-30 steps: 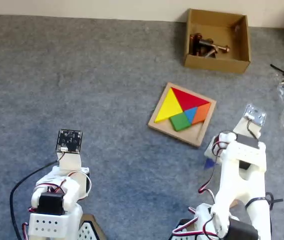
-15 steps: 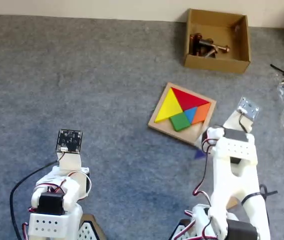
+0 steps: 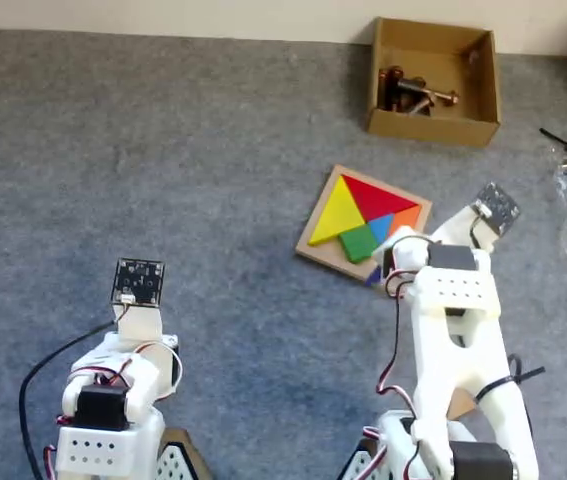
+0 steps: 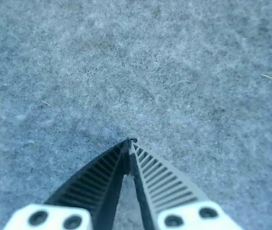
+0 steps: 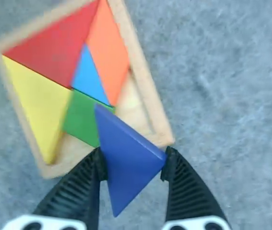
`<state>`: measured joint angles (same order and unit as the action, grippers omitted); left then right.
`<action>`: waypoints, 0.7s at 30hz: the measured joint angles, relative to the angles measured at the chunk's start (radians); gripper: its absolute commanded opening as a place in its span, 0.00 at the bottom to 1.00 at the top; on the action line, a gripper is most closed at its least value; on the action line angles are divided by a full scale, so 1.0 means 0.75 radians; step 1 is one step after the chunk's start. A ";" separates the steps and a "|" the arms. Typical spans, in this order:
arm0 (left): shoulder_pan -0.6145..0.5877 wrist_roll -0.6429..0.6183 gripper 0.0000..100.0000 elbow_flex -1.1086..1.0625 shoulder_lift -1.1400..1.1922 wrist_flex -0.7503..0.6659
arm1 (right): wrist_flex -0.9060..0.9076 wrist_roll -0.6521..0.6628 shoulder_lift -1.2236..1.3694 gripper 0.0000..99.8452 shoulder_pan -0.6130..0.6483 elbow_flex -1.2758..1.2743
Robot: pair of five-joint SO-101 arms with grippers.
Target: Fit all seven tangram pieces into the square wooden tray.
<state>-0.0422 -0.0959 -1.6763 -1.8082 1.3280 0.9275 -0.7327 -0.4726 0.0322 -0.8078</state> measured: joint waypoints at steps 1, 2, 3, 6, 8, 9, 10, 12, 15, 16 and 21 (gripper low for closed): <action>0.000 0.000 0.01 0.000 0.000 0.000 | -0.014 -0.018 0.006 0.01 0.006 0.000; 0.000 0.000 0.01 0.000 0.000 0.000 | -0.020 -0.031 0.023 0.01 0.010 0.000; 0.000 0.000 0.01 0.000 0.000 0.000 | -0.029 -0.039 0.049 0.01 0.010 0.000; 0.000 0.000 0.01 0.000 0.000 0.000 | -0.049 -0.076 0.160 0.01 0.008 0.016; 0.000 0.000 0.01 0.000 0.000 0.000 | -0.055 -0.110 0.211 0.01 0.027 0.043; 0.000 0.000 0.01 0.000 0.000 0.000 | -0.057 -0.127 0.229 0.01 0.039 0.055; 0.000 0.000 0.01 0.000 0.000 0.000 | -0.059 -0.137 0.243 0.01 0.051 0.065; 0.000 0.000 0.01 0.000 0.000 0.000 | -0.061 -0.145 0.258 0.01 0.065 0.080; 0.000 0.000 0.01 0.000 0.000 0.000 | -0.074 -0.151 0.260 0.01 0.072 0.086; 0.000 0.000 0.01 0.000 0.000 0.000 | -0.092 -0.151 0.260 0.01 0.070 0.086; 0.000 0.000 0.01 0.000 0.000 0.000 | -0.168 -0.151 0.260 0.01 0.070 0.086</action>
<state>-0.0422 -0.0959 -1.6763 -1.8082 1.3280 0.8017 -0.8462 -0.2777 0.0844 -0.7434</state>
